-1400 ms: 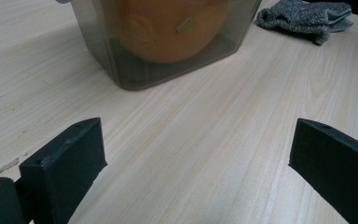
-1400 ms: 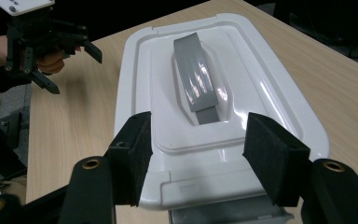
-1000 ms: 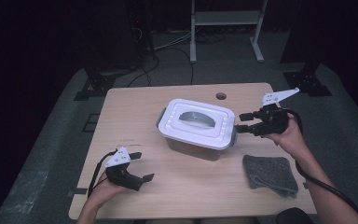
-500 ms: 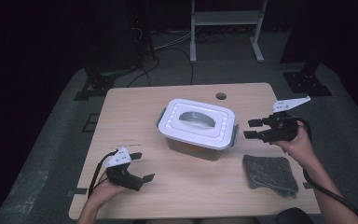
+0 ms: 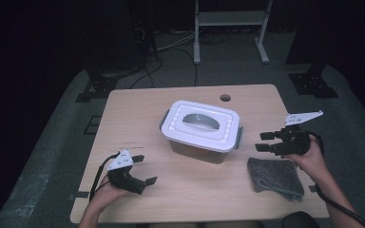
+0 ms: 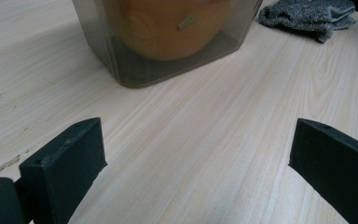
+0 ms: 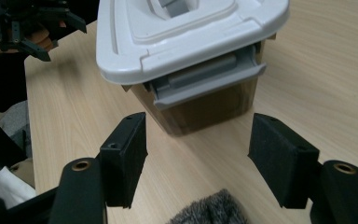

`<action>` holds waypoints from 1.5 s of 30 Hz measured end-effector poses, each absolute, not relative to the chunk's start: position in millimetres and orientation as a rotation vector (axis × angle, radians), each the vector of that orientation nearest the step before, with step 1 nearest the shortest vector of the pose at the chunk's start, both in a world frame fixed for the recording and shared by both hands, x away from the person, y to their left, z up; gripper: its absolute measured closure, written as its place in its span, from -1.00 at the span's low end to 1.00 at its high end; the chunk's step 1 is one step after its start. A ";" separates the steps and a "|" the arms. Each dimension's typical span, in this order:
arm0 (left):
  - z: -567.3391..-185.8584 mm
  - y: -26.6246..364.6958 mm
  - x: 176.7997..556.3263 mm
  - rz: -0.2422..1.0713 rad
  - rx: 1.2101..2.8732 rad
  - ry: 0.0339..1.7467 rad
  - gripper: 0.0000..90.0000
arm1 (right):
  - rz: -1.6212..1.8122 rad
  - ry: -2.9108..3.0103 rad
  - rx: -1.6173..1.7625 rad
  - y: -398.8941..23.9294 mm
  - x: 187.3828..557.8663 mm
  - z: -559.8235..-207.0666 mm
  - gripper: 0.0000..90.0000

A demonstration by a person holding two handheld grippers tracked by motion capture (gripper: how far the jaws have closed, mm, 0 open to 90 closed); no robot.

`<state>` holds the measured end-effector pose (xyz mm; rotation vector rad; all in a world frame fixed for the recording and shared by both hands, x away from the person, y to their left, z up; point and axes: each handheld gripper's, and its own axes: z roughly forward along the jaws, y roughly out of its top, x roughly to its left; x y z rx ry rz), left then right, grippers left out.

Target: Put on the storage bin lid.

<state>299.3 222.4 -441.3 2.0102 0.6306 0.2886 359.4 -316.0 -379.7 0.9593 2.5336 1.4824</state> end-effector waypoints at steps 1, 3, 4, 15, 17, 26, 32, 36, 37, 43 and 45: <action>-441.3 222.4 299.3 0.288 2.010 0.631 -0.94 | 1.481 2.533 0.968 -317.7 358.1 -381.7 -0.21; -441.3 222.3 299.3 0.286 2.010 0.631 -0.94 | 1.481 2.532 0.976 -319.8 356.5 -384.7 -0.21; -441.3 222.3 299.3 0.286 2.010 0.631 -0.94 | 1.485 2.530 0.980 -321.2 355.7 -386.9 -0.22; -441.5 222.9 299.5 0.289 2.008 0.633 -0.94 | 1.508 2.519 1.033 -329.4 348.6 -403.8 -0.27; -441.5 223.0 299.5 0.289 2.007 0.634 -0.94 | 1.514 2.514 1.043 -330.6 347.6 -405.5 -0.27; -441.6 223.1 299.5 0.289 2.006 0.635 -0.94 | 1.522 2.512 1.076 -335.0 342.8 -415.3 -0.28; -441.8 223.2 299.6 0.289 2.005 0.637 -0.94 | 1.531 2.507 1.093 -338.2 337.4 -422.0 -0.28; -442.1 222.4 299.6 0.285 2.006 0.635 -0.94 | 1.548 2.497 1.104 -340.4 333.4 -425.5 -0.28; -442.1 222.4 299.5 0.285 2.006 0.635 -0.94 | 1.548 2.497 1.104 -340.4 333.4 -425.5 -0.28; -442.1 222.4 299.5 0.282 2.003 0.637 -0.94 | 1.542 2.502 1.118 -341.6 328.9 -431.7 -0.28; -442.2 222.4 299.7 0.281 2.003 0.635 -0.94 | 1.541 2.504 1.120 -341.7 327.7 -433.3 -0.28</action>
